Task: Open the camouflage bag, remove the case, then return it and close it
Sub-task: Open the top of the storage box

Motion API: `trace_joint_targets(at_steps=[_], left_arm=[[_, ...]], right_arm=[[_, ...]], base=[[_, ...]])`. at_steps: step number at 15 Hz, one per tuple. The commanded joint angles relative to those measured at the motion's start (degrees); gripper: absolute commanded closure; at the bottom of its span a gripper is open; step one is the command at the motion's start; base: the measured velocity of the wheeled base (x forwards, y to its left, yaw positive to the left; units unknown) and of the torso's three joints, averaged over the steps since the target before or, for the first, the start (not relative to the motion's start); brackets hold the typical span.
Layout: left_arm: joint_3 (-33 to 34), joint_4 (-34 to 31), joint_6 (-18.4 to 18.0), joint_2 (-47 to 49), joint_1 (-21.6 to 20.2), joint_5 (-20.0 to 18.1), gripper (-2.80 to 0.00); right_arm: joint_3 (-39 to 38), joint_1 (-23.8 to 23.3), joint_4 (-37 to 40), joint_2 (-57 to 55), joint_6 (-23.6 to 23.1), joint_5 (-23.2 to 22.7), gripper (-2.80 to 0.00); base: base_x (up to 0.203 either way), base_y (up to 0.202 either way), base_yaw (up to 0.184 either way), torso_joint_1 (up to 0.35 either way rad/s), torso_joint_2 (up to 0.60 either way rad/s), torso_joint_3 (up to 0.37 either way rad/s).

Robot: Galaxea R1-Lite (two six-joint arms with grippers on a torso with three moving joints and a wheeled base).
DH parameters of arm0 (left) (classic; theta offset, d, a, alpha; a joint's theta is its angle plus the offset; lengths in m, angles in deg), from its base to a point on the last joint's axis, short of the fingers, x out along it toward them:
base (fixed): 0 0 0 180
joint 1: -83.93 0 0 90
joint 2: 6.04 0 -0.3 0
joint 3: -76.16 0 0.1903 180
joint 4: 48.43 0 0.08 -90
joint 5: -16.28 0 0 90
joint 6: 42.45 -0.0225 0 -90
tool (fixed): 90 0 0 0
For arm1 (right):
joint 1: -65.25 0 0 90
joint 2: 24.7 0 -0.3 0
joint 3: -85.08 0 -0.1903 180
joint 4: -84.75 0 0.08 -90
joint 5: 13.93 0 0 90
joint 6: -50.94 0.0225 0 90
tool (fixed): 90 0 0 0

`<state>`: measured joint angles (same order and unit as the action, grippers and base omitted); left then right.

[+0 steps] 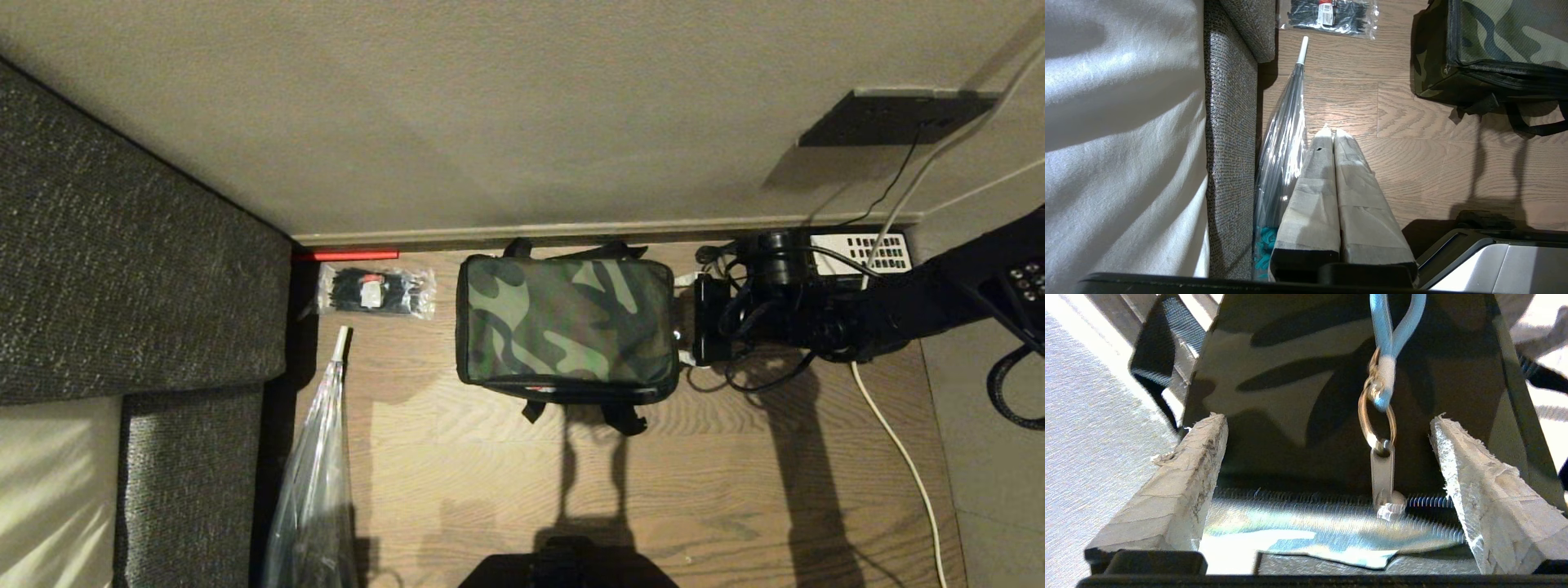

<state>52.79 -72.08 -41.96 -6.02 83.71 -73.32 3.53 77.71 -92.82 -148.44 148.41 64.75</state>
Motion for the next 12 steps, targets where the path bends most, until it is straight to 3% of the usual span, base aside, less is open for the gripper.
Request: trace_joint_targets(at_steps=[1,4,7,8,12], left_arm=[[0.2,0.0,0.0,-0.1,0.0,0.0,0.00],[0.2,0.0,0.0,-0.1,0.0,0.0,0.00],[0.2,0.0,0.0,-0.1,0.0,0.0,0.00],[0.2,0.0,0.0,-0.1,0.0,0.0,0.00],[0.2,0.0,0.0,-0.1,0.0,0.0,0.00]], right_arm=[[0.2,0.0,-0.2,-1.2,0.4,-0.1,-2.80],[0.2,0.0,-2.8,-2.6,-2.5,-0.2,-2.80],[0.4,0.0,-3.0,-3.2,-2.6,-0.2,-2.80],[0.5,0.0,-3.0,-3.3,-2.7,-0.2,0.00],[1.2,0.0,-3.0,-3.8,-2.8,-0.1,0.00]], base=[[0.000,0.000,0.000,0.000,0.00,0.000],[0.000,0.000,0.000,0.000,0.00,0.000],[0.000,0.000,0.000,0.000,0.00,0.000],[0.000,0.000,0.000,0.000,0.00,0.000],[0.000,0.000,0.000,0.000,0.00,0.000]])
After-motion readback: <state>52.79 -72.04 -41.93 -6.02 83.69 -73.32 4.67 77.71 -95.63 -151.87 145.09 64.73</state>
